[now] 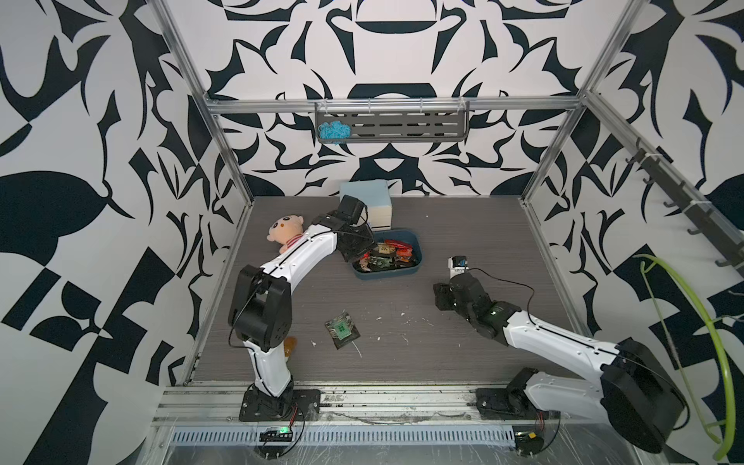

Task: Put the tea bags into the storage box
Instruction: Pick up the tea bag from the center of the board.

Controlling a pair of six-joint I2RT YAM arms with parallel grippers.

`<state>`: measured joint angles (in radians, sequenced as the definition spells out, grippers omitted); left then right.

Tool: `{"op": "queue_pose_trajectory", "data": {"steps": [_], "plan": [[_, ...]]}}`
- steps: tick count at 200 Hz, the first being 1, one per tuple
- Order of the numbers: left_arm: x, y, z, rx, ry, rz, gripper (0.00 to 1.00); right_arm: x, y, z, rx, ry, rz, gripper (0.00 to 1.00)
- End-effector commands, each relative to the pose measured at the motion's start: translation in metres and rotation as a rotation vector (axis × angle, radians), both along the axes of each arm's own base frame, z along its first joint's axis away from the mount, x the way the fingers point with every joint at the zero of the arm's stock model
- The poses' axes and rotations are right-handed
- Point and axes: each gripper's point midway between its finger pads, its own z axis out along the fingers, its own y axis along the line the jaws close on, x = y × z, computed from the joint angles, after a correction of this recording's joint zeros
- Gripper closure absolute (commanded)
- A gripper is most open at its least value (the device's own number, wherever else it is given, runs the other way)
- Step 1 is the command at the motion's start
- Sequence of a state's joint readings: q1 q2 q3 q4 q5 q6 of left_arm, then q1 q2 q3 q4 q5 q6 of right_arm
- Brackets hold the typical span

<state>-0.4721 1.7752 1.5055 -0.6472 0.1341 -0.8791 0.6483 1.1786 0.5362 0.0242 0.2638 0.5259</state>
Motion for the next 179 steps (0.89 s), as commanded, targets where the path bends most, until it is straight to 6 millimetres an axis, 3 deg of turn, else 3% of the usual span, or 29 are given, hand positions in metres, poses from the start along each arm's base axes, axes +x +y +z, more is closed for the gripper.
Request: {"op": "queue_pose_trajectory", "data": {"steps": [1, 50, 130, 145, 179], "plan": [[-0.011, 0.013, 0.014, 0.024, -0.047, -0.010, 0.44, 0.009, 0.008, 0.026, 0.052, -0.067, 0.009, 0.47], [-0.040, 0.033, 0.014, 0.066, -0.064, -0.031, 0.44, 0.009, 0.009, 0.026, 0.049, -0.070, 0.019, 0.47], [-0.111, 0.082, -0.012, 0.158, -0.044, -0.017, 0.44, 0.008, 0.019, 0.023, 0.040, -0.072, 0.093, 0.47], [-0.124, 0.091, -0.014, 0.161, -0.054, -0.003, 0.43, 0.003, 0.034, 0.025, 0.077, -0.059, 0.173, 0.47], [-0.149, 0.104, -0.042, 0.176, -0.010, 0.008, 0.42, -0.004, 0.072, 0.021, 0.134, -0.023, 0.329, 0.47]]}}
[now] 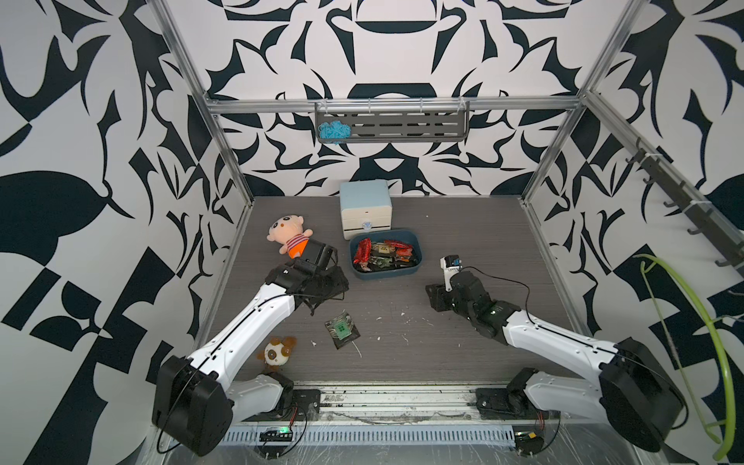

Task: Put the tea bags into the storage box
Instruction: Pick up the tea bag from the center of the board.

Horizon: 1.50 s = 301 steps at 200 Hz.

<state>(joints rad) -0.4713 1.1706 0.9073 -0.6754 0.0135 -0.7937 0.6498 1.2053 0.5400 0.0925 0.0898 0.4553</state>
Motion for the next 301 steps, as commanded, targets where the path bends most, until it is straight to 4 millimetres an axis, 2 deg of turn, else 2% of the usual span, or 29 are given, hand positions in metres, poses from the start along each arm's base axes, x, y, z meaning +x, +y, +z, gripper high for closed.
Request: {"op": "queue_pose_trajectory", "data": {"steps": [1, 34, 64, 100, 130, 182, 228, 301], "plan": [[-0.017, 0.014, -0.024, 0.043, 0.050, 0.021, 0.42, 0.001, 0.041, 0.019, 0.072, -0.029, 0.154, 0.47], [-0.037, 0.021, -0.061, 0.059, 0.134, 0.029, 0.41, -0.018, 0.092, 0.009, 0.045, 0.018, 0.336, 0.51], [-0.047, 0.021, -0.086, 0.063, 0.190, 0.026, 0.41, -0.038, 0.132, -0.006, -0.025, 0.064, 0.461, 0.54], [-0.056, 0.014, -0.101, 0.022, 0.244, 0.012, 0.41, -0.058, 0.174, -0.025, -0.026, 0.151, 0.579, 0.61], [-0.066, 0.021, -0.107, 0.041, 0.271, 0.029, 0.40, -0.077, 0.202, -0.035, -0.029, 0.203, 0.672, 0.68], [-0.085, 0.032, -0.111, 0.028, 0.289, 0.084, 0.40, -0.093, 0.220, -0.046, -0.064, 0.239, 0.736, 0.73], [-0.094, 0.024, -0.118, -0.056, 0.311, 0.098, 0.42, -0.098, 0.231, -0.060, -0.094, 0.294, 0.759, 0.82], [-0.096, 0.022, -0.133, -0.073, 0.330, 0.127, 0.50, -0.094, 0.228, -0.081, -0.182, 0.341, 0.736, 0.94]]}}
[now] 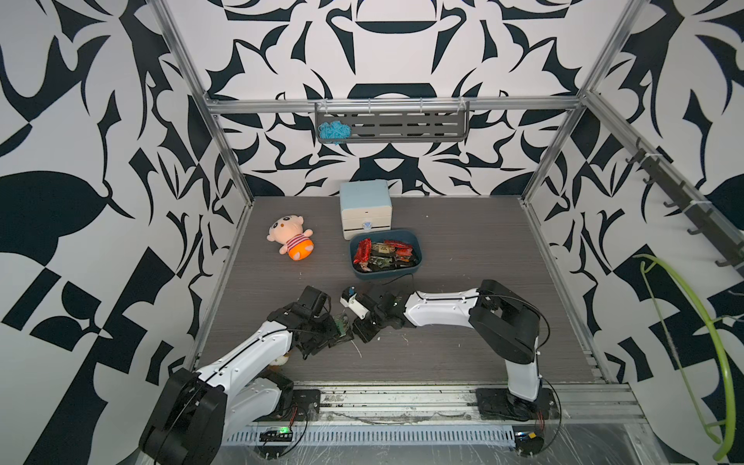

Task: Put the tea bags into the storage box
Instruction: Pick up the tea bag from the center of the board.

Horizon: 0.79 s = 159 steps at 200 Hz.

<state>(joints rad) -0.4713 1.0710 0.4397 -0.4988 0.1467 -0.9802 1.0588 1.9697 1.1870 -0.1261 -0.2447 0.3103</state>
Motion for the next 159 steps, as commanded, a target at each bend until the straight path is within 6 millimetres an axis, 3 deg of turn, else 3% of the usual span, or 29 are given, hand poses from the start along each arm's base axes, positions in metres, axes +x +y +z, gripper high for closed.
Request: {"op": "queue_pose_trajectory", "data": {"steps": [1, 126, 159], "plan": [[-0.009, 0.004, -0.015, 0.006, 0.045, 0.017, 0.50, -0.001, -0.002, -0.001, -0.039, -0.003, 0.005, 0.94], [0.003, -0.008, -0.012, -0.028, 0.038, 0.005, 0.78, 0.000, -0.003, 0.000, -0.042, -0.010, 0.001, 0.96], [-0.001, -0.005, -0.001, -0.022, 0.026, -0.015, 0.97, 0.004, -0.006, 0.012, -0.011, -0.058, -0.016, 0.94]]}}
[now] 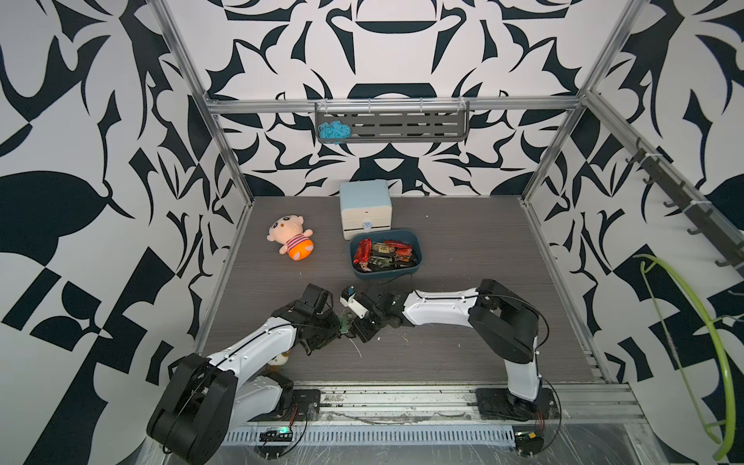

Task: Put the tea bags into the storage box
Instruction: Pick up the tea bag from the center of the board, then place the tea bag in the storage box.

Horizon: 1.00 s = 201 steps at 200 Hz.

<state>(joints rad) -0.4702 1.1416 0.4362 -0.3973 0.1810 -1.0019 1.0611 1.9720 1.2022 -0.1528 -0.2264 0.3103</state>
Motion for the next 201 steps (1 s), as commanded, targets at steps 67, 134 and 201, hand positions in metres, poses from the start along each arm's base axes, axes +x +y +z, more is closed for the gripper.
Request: {"op": "queue_pose_trajectory", "data": {"steps": [67, 134, 201], "plan": [[-0.008, 0.023, 0.060, 0.105, -0.089, -0.071, 1.00, 0.062, -0.100, 0.087, 0.043, -0.472, -0.405, 0.82], [0.057, 0.006, 0.169, 0.085, -0.374, -0.066, 1.00, 0.103, -0.251, 0.104, 0.109, -0.463, -0.942, 0.68], [0.165, -0.071, 0.200, -0.050, -0.399, -0.076, 1.00, 0.110, -0.264, 0.096, 0.089, -0.414, -0.978, 0.67]]}}
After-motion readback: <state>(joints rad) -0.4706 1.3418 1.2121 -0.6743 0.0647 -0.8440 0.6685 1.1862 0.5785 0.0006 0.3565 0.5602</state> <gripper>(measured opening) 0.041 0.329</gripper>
